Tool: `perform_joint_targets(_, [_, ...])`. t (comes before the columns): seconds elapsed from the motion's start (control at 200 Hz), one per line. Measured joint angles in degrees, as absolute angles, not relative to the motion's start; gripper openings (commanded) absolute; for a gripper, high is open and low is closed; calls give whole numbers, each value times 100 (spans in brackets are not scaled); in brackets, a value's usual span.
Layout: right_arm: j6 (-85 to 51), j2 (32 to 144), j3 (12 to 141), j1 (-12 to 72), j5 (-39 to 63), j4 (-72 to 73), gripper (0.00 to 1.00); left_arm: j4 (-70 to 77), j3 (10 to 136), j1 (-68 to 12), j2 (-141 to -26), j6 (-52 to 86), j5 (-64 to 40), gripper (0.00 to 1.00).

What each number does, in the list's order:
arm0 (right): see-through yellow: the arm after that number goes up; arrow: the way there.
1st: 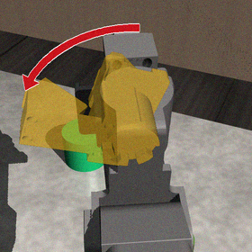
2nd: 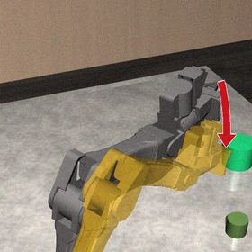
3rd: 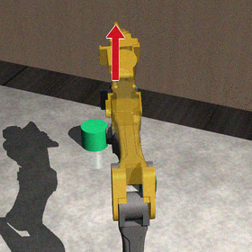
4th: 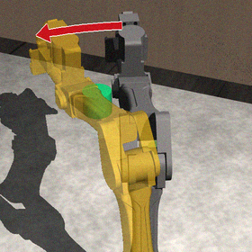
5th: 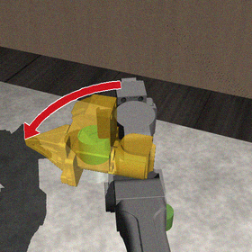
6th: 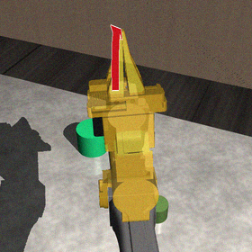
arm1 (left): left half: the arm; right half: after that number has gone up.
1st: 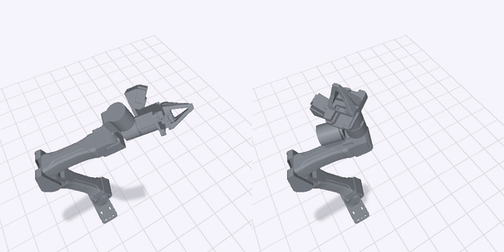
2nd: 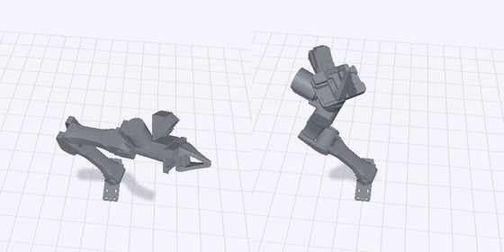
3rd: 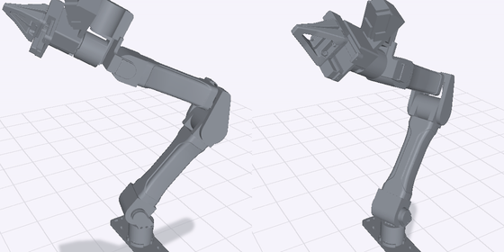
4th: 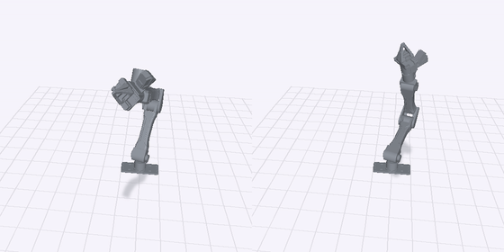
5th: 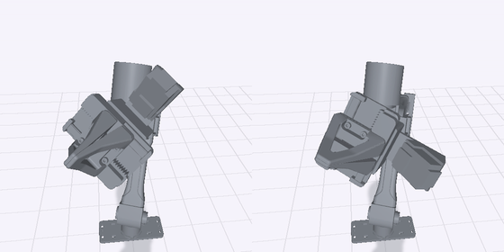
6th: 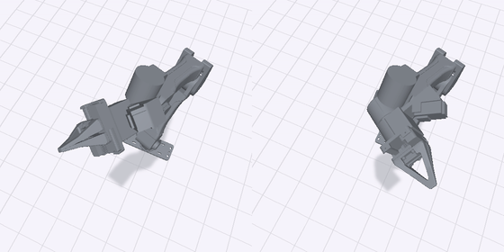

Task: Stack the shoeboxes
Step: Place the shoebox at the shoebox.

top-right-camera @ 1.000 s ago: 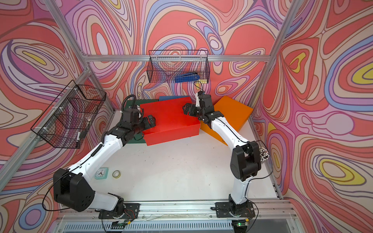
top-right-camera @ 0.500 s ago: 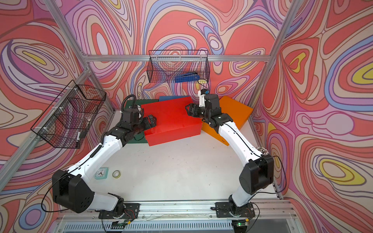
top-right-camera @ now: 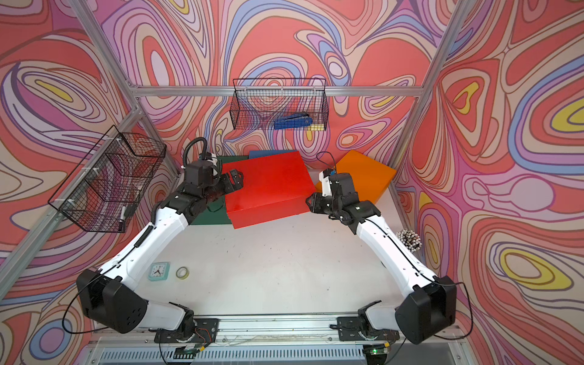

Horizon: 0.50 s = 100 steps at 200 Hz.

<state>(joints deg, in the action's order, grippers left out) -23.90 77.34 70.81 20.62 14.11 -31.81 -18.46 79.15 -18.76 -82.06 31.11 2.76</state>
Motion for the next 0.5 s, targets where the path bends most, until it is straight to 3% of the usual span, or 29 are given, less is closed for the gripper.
perform_joint_targets(0.025, [-2390, 7787, 7072, 2062, 1450, -3201, 0, -1859, 8001, -1872, -8206, 3046, 322, 100])
perform_joint_targets(0.28, [-2495, 8309, 6882, 2069, 1789, -2915, 0, -1660, 8418, -1437, -8405, 2554, 384, 97])
perform_joint_targets(0.501, [-2399, 8733, 7013, 2069, 1511, -2740, 2, -1507, 9542, -609, -9915, 2563, -388, 91])
